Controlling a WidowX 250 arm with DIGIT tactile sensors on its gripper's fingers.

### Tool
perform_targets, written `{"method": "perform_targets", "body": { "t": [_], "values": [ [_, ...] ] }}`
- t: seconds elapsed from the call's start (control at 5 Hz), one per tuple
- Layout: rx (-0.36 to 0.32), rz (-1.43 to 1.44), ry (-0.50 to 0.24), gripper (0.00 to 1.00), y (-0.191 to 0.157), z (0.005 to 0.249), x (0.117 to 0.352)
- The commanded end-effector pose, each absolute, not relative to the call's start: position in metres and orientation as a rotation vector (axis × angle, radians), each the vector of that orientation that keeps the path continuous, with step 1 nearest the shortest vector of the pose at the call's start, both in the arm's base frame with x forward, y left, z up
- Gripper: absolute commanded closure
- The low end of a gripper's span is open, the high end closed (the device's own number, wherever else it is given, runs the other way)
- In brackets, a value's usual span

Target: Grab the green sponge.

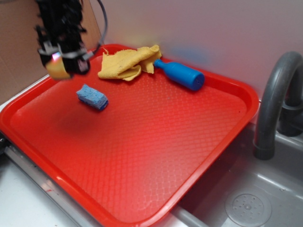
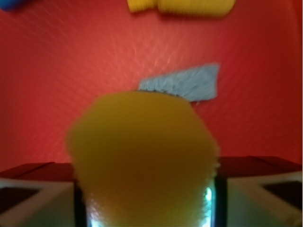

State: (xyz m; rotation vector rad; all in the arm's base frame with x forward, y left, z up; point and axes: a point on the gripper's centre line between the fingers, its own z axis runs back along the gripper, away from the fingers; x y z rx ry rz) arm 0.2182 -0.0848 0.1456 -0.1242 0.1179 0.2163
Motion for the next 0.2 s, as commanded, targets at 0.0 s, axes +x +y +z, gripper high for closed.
{"method": "perform_targets", "body": {
  "t": [0.0],
  "values": [
    [-0.186, 0.145, -0.162, 1.00, -0.0767, 0.2194, 0.2158]
  ]
}}
